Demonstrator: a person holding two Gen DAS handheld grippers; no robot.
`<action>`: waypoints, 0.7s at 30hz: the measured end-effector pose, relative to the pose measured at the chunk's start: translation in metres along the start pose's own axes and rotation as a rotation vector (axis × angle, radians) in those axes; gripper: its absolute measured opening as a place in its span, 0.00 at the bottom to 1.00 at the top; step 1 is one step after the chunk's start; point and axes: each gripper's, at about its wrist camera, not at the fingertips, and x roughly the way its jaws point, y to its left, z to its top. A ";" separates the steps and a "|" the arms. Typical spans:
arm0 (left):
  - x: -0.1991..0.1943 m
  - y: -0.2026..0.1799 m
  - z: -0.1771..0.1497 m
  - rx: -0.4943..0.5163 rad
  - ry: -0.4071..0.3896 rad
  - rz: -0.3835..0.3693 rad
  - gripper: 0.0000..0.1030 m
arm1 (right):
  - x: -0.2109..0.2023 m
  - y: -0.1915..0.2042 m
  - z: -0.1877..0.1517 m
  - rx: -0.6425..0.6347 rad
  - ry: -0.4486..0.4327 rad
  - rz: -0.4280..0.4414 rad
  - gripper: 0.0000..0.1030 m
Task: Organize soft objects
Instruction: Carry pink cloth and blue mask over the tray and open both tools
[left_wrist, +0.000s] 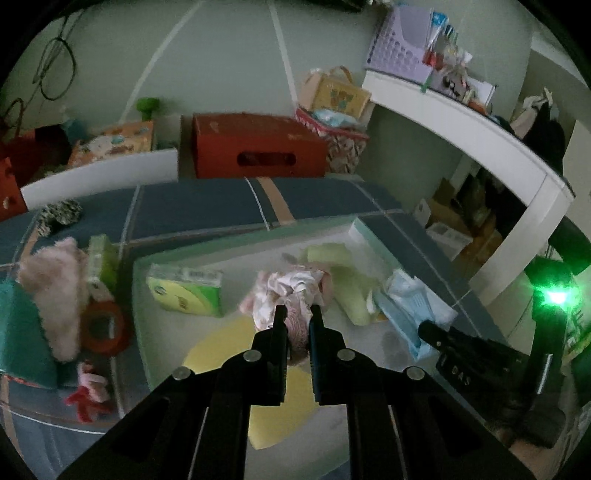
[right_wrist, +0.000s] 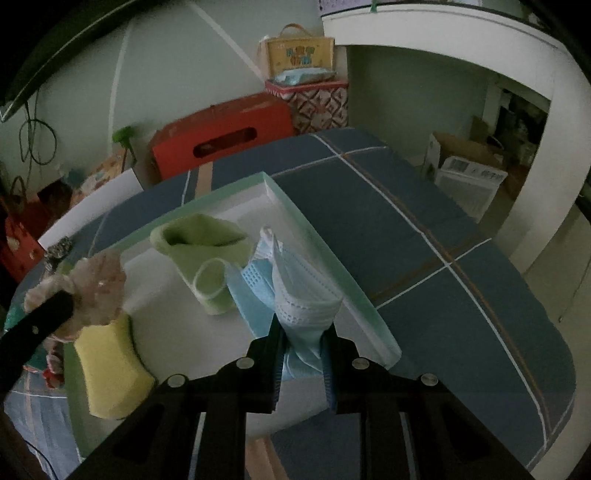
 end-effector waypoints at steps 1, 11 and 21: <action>0.005 0.000 -0.001 -0.004 0.015 0.000 0.10 | 0.003 0.000 0.000 -0.002 0.004 -0.002 0.19; 0.038 0.002 -0.014 -0.029 0.118 0.001 0.10 | 0.020 -0.003 -0.006 -0.003 0.044 -0.010 0.22; 0.014 -0.003 -0.003 -0.014 0.111 -0.010 0.51 | 0.000 0.005 0.001 -0.032 0.017 -0.007 0.54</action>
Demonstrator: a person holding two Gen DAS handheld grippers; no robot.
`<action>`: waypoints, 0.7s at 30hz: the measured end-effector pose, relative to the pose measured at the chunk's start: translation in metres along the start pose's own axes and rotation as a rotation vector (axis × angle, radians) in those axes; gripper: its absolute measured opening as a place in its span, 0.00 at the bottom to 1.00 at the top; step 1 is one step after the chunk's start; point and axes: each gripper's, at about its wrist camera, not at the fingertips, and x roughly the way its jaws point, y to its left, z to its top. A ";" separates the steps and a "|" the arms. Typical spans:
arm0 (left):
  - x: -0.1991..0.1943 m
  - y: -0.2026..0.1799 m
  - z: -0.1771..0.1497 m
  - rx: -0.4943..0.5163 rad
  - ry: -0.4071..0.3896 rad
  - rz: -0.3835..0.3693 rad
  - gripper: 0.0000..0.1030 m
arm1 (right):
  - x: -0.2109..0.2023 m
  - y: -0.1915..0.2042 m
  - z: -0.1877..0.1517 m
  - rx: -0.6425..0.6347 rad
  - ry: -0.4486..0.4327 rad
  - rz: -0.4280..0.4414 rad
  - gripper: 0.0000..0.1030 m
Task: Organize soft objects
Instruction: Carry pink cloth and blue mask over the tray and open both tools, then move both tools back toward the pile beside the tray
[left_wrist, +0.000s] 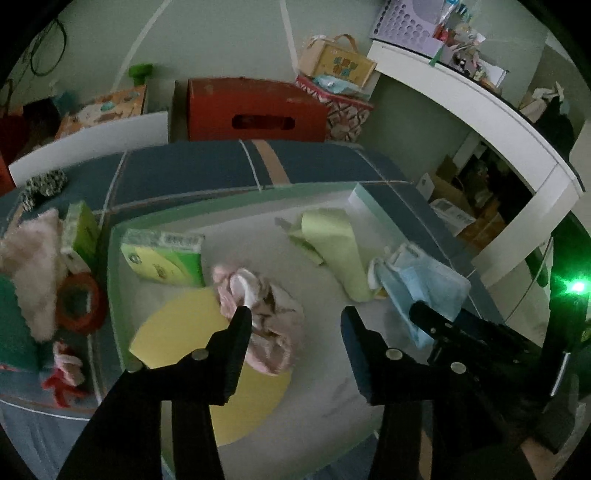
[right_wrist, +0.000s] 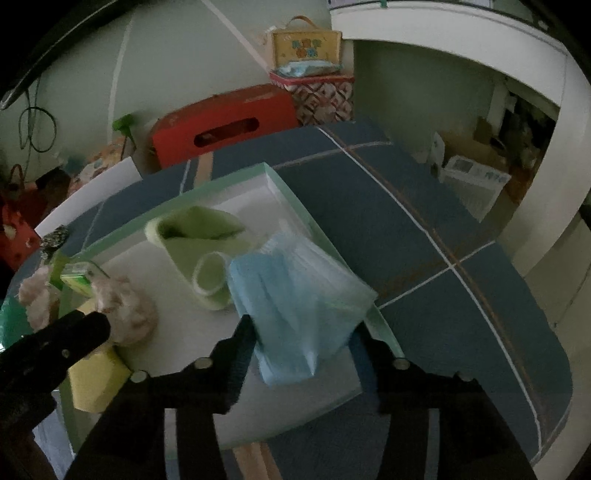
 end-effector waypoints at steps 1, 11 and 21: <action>-0.004 0.001 0.001 0.000 0.001 0.011 0.52 | -0.005 0.002 0.001 -0.007 -0.007 0.002 0.54; -0.038 0.042 0.005 -0.054 0.007 0.225 0.73 | -0.037 0.025 -0.003 -0.062 -0.040 0.008 0.80; -0.052 0.092 -0.009 -0.125 0.030 0.368 0.90 | -0.044 0.057 -0.014 -0.128 -0.041 0.023 1.00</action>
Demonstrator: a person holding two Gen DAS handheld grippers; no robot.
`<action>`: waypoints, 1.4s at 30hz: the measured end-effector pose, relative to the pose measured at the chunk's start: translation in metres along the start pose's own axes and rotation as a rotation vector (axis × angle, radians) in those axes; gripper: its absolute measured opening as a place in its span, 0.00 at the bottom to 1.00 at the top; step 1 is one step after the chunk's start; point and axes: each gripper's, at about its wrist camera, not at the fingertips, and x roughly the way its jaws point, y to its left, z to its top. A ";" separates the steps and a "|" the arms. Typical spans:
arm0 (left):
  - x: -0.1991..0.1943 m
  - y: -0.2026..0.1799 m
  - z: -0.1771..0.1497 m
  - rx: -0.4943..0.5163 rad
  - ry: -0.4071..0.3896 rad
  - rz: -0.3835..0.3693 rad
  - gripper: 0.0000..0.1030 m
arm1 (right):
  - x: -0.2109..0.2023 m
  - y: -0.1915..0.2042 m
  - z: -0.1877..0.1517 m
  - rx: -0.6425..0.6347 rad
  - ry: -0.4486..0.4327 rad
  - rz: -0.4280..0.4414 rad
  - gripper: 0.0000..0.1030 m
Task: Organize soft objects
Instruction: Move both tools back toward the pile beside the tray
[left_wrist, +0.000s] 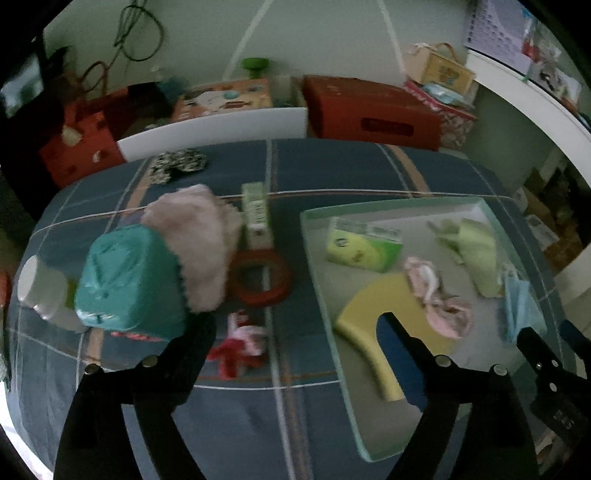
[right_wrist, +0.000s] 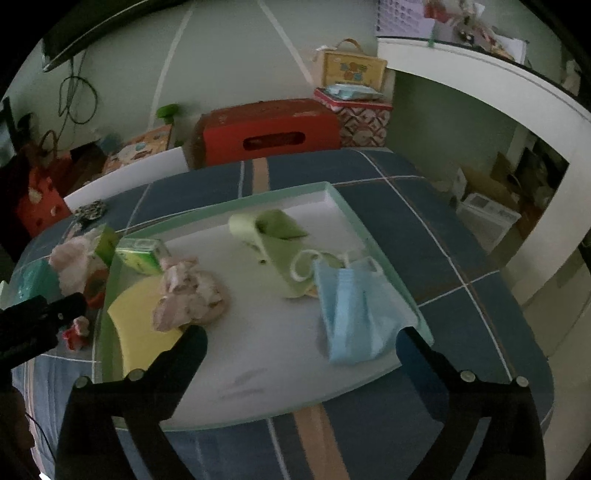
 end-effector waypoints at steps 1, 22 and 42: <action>-0.001 0.003 -0.001 -0.007 -0.001 0.007 0.92 | -0.001 0.004 -0.001 -0.001 -0.003 0.011 1.00; -0.027 0.094 -0.002 -0.173 -0.077 0.024 0.93 | 0.003 0.075 -0.002 -0.086 0.047 0.199 1.00; -0.036 0.186 -0.001 -0.317 -0.149 0.101 0.93 | 0.012 0.146 0.049 -0.165 0.125 0.365 1.00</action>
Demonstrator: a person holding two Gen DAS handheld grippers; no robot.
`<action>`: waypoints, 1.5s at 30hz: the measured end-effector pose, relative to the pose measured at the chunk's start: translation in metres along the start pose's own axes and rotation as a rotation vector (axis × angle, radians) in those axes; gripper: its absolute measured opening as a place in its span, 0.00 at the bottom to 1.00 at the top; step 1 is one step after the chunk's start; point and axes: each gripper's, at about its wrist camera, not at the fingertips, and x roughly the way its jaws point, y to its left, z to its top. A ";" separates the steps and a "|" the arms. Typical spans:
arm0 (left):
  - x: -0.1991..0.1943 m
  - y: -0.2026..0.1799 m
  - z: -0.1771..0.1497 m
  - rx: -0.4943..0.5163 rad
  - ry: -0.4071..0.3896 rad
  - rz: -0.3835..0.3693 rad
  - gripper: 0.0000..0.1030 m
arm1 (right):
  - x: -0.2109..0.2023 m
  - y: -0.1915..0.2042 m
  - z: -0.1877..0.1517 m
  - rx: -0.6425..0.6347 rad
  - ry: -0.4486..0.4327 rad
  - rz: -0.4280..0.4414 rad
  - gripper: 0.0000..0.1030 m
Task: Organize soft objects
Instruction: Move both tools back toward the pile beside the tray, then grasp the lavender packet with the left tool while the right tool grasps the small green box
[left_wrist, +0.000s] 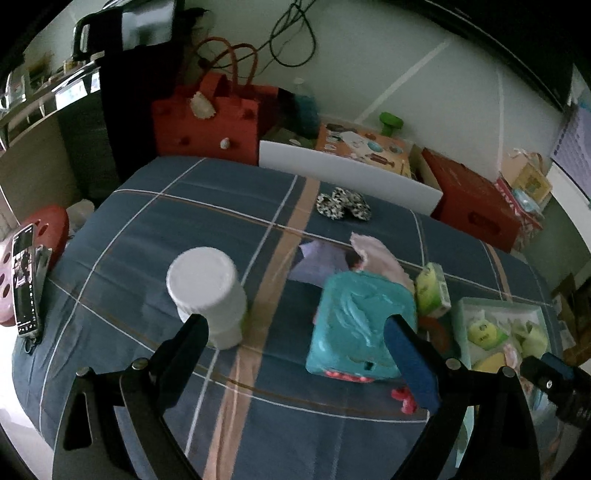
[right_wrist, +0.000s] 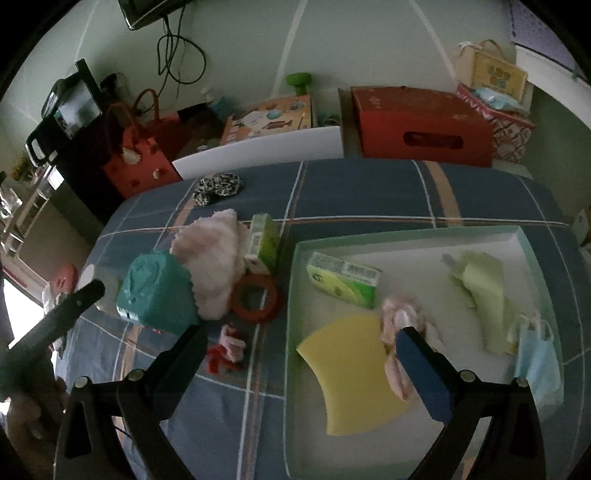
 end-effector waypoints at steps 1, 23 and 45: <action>0.000 0.002 0.002 0.003 0.002 0.002 0.93 | 0.002 0.002 0.003 0.000 0.004 -0.002 1.00; 0.060 -0.005 0.104 0.151 0.239 -0.190 0.93 | 0.039 0.039 0.094 -0.043 0.135 0.077 0.94; 0.166 -0.018 0.103 0.152 0.515 -0.088 0.82 | 0.147 0.050 0.105 -0.095 0.313 0.055 0.47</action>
